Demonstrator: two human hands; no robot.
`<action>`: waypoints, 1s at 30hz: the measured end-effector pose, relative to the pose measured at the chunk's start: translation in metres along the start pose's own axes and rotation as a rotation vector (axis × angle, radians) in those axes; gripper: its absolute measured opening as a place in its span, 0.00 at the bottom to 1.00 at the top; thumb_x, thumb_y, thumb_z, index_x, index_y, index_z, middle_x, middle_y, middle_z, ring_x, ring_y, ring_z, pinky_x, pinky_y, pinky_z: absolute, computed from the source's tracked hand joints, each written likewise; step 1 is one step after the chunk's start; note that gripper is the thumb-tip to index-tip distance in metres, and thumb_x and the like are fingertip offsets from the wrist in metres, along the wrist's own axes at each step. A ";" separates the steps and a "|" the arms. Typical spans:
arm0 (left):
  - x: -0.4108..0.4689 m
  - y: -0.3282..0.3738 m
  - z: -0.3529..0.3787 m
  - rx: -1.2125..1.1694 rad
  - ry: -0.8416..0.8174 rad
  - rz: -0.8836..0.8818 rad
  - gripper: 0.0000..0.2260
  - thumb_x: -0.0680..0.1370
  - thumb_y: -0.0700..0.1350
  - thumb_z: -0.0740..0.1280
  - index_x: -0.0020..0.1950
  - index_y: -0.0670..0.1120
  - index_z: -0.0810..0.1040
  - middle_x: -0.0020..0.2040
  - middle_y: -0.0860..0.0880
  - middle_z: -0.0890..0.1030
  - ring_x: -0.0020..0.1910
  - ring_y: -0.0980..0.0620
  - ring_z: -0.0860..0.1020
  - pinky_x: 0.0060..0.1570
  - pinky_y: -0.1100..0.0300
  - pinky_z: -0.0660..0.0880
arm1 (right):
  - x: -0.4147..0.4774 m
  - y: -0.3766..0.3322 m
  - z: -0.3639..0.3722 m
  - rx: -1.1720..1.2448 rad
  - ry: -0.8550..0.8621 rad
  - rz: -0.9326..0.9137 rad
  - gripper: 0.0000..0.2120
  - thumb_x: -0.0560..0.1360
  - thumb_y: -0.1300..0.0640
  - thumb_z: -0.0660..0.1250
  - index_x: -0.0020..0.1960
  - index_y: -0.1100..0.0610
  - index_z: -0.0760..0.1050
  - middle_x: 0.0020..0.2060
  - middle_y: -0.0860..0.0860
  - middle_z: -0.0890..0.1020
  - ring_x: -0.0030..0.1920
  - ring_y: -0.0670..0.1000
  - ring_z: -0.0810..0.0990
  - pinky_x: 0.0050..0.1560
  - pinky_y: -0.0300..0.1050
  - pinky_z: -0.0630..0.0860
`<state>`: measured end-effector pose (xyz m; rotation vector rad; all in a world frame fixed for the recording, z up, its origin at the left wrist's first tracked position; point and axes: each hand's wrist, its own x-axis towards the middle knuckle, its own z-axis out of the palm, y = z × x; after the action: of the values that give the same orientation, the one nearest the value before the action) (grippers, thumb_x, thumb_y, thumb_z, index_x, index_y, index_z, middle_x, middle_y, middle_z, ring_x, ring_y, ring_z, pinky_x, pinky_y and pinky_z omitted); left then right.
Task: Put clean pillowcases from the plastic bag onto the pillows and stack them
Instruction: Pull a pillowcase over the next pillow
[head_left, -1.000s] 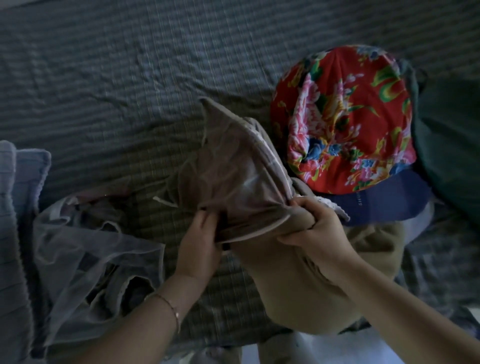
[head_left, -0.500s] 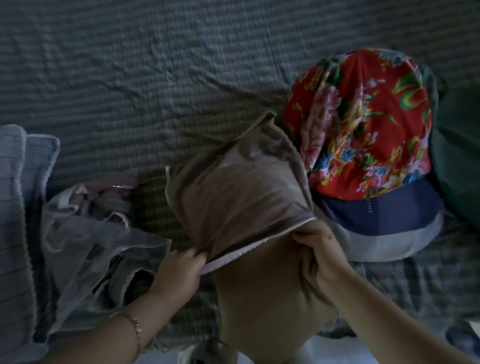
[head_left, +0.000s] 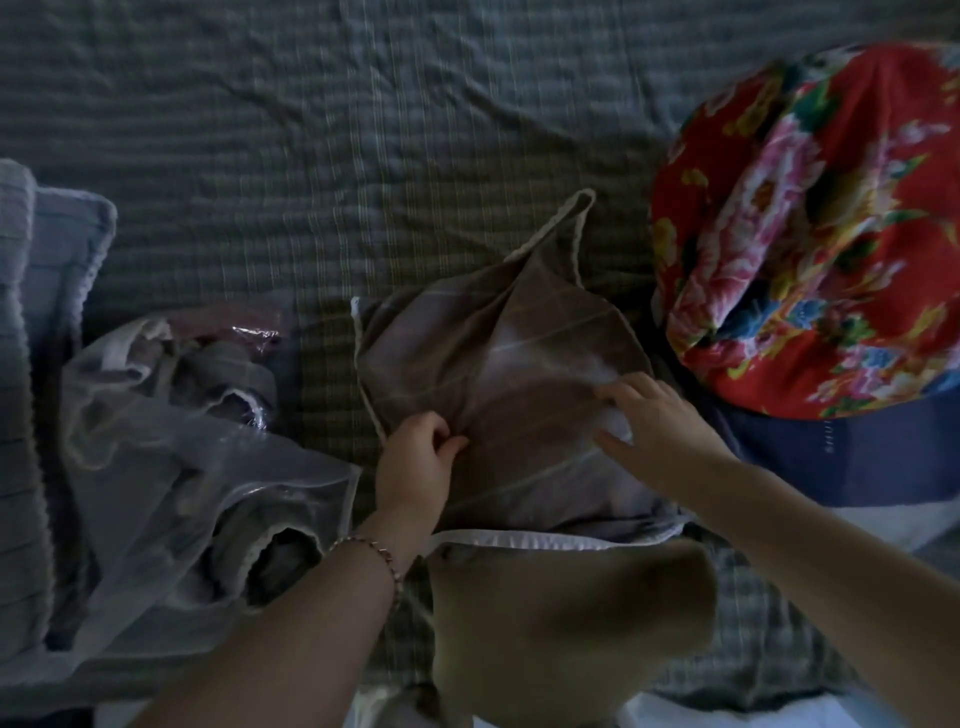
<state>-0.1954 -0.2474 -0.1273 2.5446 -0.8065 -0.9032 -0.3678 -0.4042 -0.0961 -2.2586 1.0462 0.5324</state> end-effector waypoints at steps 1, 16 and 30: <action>0.000 -0.003 0.001 -0.013 0.001 0.007 0.06 0.74 0.46 0.69 0.42 0.47 0.73 0.42 0.52 0.73 0.42 0.53 0.73 0.42 0.63 0.66 | 0.010 -0.003 0.003 -0.048 -0.023 -0.030 0.25 0.75 0.47 0.65 0.70 0.52 0.64 0.65 0.50 0.67 0.66 0.53 0.65 0.63 0.49 0.66; 0.014 0.027 -0.031 0.130 -0.311 0.256 0.08 0.78 0.52 0.62 0.46 0.49 0.75 0.41 0.53 0.77 0.44 0.53 0.77 0.38 0.62 0.69 | -0.033 0.066 0.030 -0.113 0.161 -0.484 0.29 0.81 0.46 0.47 0.38 0.57 0.81 0.36 0.51 0.82 0.40 0.50 0.79 0.42 0.42 0.76; 0.094 0.055 0.017 0.056 -0.446 0.204 0.10 0.77 0.49 0.65 0.52 0.43 0.78 0.52 0.47 0.81 0.54 0.48 0.78 0.56 0.55 0.72 | 0.023 0.065 0.061 0.488 0.202 0.316 0.23 0.73 0.47 0.59 0.49 0.67 0.79 0.49 0.65 0.79 0.51 0.61 0.76 0.49 0.47 0.70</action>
<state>-0.1685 -0.3493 -0.1592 2.2759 -1.2062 -1.4157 -0.4109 -0.4101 -0.1771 -1.7512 1.4663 0.1449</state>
